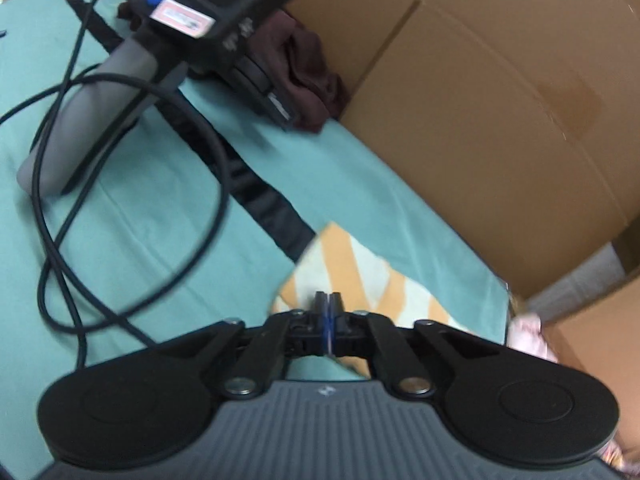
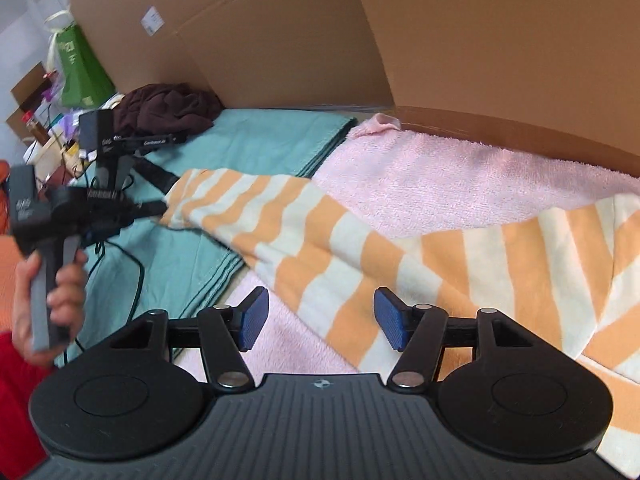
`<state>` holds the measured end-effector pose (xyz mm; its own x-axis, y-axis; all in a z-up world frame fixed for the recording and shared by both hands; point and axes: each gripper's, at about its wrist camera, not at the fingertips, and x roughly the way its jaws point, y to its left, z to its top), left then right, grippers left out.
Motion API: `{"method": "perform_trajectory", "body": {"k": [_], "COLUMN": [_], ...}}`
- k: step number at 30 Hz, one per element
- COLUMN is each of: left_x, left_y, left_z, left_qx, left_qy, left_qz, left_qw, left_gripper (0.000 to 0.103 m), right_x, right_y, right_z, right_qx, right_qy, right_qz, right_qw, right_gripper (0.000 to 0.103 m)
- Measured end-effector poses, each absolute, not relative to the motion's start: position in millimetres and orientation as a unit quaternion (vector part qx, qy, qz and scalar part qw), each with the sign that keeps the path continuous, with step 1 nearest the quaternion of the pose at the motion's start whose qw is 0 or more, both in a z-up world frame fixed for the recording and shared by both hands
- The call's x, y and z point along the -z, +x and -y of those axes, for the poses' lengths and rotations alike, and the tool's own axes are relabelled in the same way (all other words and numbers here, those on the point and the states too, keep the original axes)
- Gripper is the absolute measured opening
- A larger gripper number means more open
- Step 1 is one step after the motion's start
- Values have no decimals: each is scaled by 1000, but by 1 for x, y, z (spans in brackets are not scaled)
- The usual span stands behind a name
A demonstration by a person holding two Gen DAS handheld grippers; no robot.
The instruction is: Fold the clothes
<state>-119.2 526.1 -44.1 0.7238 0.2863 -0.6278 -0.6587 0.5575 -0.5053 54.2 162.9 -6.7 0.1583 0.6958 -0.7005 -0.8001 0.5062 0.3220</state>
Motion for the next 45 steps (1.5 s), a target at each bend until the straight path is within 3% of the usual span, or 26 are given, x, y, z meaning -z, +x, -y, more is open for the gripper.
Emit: {"method": "perform_trajectory", "body": {"k": [2,3,5,6,8,10,12,13,15,23,30,37,44,45], "left_x": [45,45,43,42,41,39,38,38,38,-9,-56,-41,10,13], "left_y": [-116,-116,-116,-115,-111,-105,-100,-97,-94,-104,-75,-47,-27,-29], "left_z": [-536,-540,-541,-539,-531,-521,-511,-505,-500,-465,-355,-227,-103,-89], "left_qx": [-276,-268,-277,-285,-296,-302,-307,-310,-286,-234,-82,16,58,60], "left_qy": [-384,-394,-395,-383,-354,-320,-285,-268,-275,-320,-274,-220,-120,-105], "left_qz": [-243,-239,-232,-235,-244,-258,-271,-278,-285,-208,-175,-204,-276,-278], "left_qw": [847,846,845,847,853,860,866,869,872,894,942,954,952,953], "left_gripper": [15,30,44,60,65,79,70,40,3,3,3,3,3,3], "right_x": [9,9,10,11,11,12,13,13,12,2,-4,8,33,38], "right_y": [49,47,43,42,42,42,43,45,48,69,94,103,109,112], "right_z": [-163,-162,-161,-160,-156,-152,-147,-144,-139,-88,4,70,114,118], "right_qx": [-505,-509,-518,-522,-527,-534,-533,-531,-526,-491,-455,-430,-403,-401], "right_qy": [-65,-66,-66,-64,-55,-46,-37,-30,-17,66,198,264,311,318], "right_qz": [-415,-412,-408,-407,-408,-411,-415,-418,-423,-437,-449,-453,-479,-484], "right_qw": [754,753,749,747,743,738,736,737,738,751,743,735,716,710], "right_gripper": [64,64,64,64,64,64,64,64,64,64,64,70,70,66]}}
